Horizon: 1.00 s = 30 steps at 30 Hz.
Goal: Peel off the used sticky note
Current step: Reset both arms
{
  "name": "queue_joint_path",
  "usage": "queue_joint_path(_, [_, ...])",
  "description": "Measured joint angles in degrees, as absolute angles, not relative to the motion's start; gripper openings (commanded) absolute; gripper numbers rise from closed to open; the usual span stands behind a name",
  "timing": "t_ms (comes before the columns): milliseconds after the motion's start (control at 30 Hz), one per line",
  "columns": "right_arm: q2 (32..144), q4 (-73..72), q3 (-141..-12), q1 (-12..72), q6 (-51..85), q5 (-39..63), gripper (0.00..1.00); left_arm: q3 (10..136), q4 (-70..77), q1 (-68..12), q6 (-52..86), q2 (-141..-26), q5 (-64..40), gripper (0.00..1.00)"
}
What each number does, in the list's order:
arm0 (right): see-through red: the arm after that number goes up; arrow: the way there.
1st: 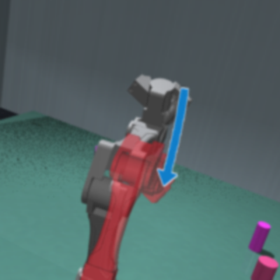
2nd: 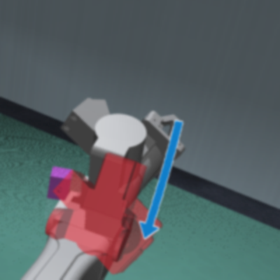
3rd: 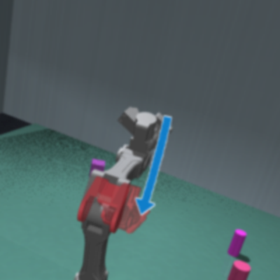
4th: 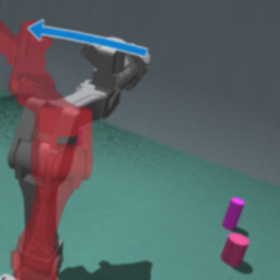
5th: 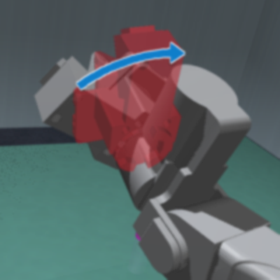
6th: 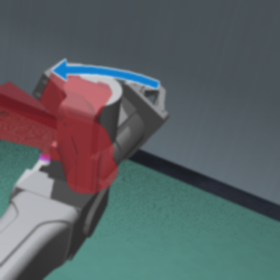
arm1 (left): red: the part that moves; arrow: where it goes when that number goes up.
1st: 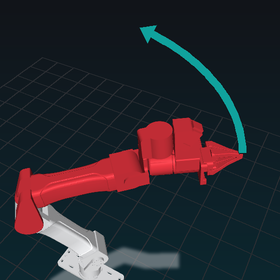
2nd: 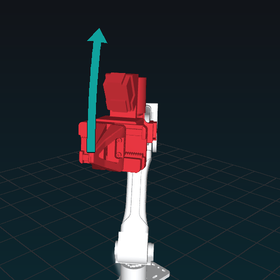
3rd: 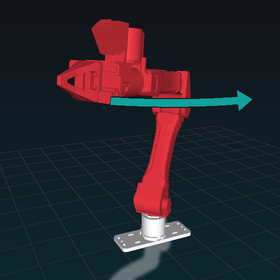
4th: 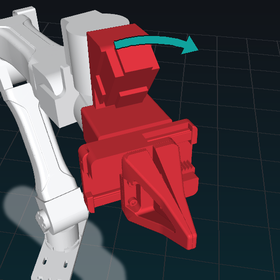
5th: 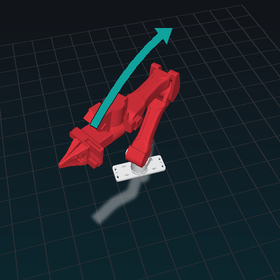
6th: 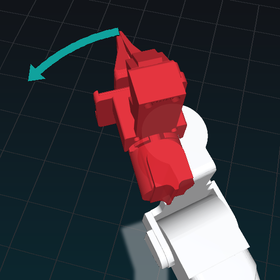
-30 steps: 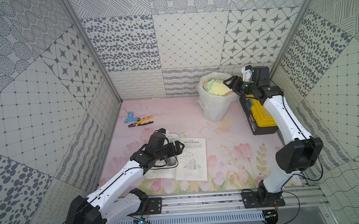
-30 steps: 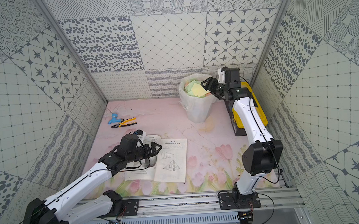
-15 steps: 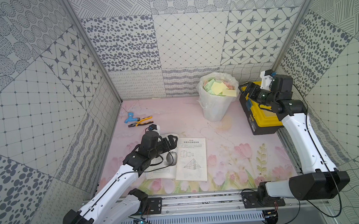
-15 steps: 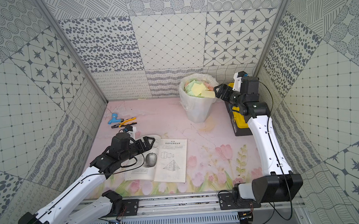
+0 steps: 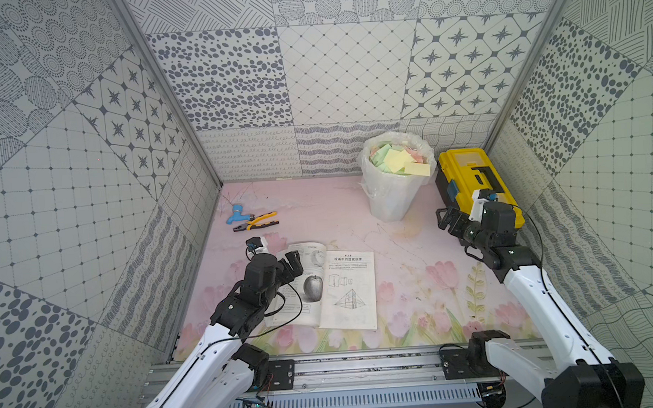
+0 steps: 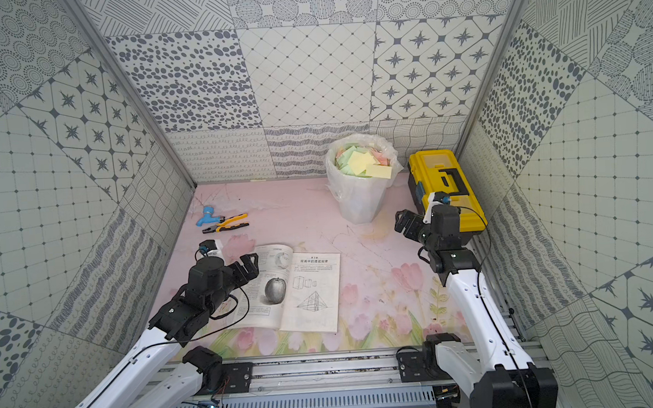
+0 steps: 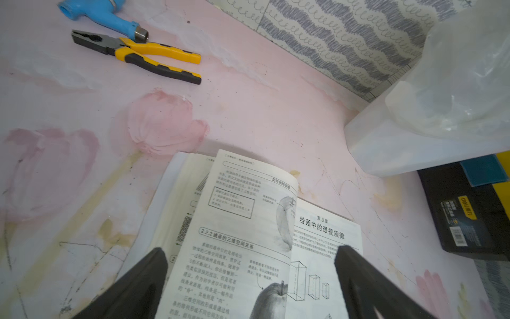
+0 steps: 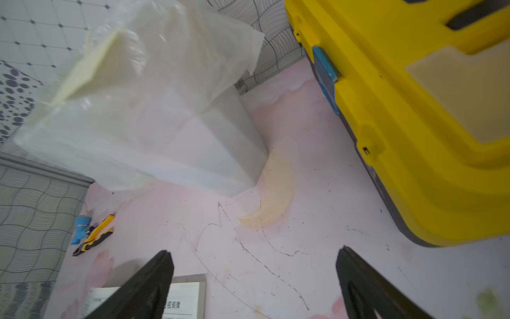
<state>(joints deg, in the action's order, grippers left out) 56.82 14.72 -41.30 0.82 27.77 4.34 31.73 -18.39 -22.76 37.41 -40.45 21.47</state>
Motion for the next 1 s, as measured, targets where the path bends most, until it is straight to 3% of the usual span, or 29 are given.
queue_joint_path(233, [56.71, 0.16, -25.76, 0.82, 25.91, -6.81, 0.97, 25.52, -14.24, -22.70, 33.95, -37.76, 32.88, 0.99])
queue_joint_path(467, [60.99, -14.09, -20.29, 0.82, 19.44, -14.13, 0.97, 20.56, -4.40, -19.18, 26.72, -39.99, 39.46, 0.99])
queue_joint_path(800, [71.35, -29.47, -18.74, 0.82, 12.91, -13.91, 0.97, 16.69, 13.78, -4.40, 20.53, -57.32, 31.57, 0.99])
queue_joint_path(1000, [76.79, -36.47, -18.22, 0.93, 9.30, -11.97, 0.97, 16.93, 25.76, -0.56, 17.72, -70.46, 22.55, 0.99])
